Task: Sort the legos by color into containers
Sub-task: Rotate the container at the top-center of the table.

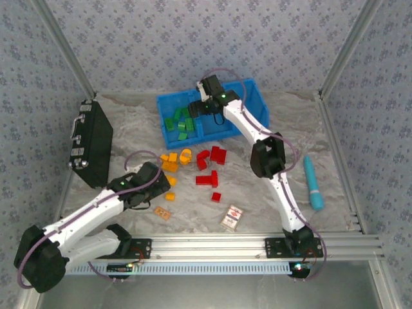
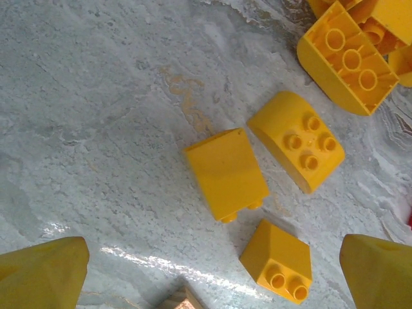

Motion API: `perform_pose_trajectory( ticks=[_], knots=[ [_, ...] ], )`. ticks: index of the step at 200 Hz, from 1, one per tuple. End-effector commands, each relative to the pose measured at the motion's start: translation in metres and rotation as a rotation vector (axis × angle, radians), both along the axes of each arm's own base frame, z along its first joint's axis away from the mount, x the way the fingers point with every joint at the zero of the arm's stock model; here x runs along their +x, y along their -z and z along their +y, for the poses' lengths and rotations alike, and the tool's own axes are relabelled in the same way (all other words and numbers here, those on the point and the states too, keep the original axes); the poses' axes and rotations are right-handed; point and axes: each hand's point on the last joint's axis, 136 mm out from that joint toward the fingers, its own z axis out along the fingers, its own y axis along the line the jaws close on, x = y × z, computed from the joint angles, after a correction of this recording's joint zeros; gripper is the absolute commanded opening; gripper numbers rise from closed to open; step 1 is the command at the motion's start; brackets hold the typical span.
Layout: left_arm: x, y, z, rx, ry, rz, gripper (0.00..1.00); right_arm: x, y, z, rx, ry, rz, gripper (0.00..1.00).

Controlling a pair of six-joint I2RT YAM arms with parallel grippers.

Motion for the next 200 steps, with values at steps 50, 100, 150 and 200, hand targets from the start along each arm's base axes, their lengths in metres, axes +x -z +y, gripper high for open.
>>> perform_pose_trajectory(
  ticks=[50,100,150,200],
  knots=[
    [-0.003,0.013,0.010,0.065,-0.015,0.033,1.00,-0.017,0.048,0.013,-0.013,0.039,0.133,0.55],
    [-0.001,0.017,0.014,0.078,-0.033,0.049,1.00,-0.023,0.052,0.008,0.048,0.242,0.206,0.39],
    [0.004,0.027,0.016,0.042,-0.074,0.051,1.00,-0.022,0.051,0.008,0.090,0.422,0.194,0.31],
    [0.012,0.031,0.016,0.005,-0.063,0.030,0.98,-0.019,0.044,0.015,0.123,0.423,0.193,0.33]
  ],
)
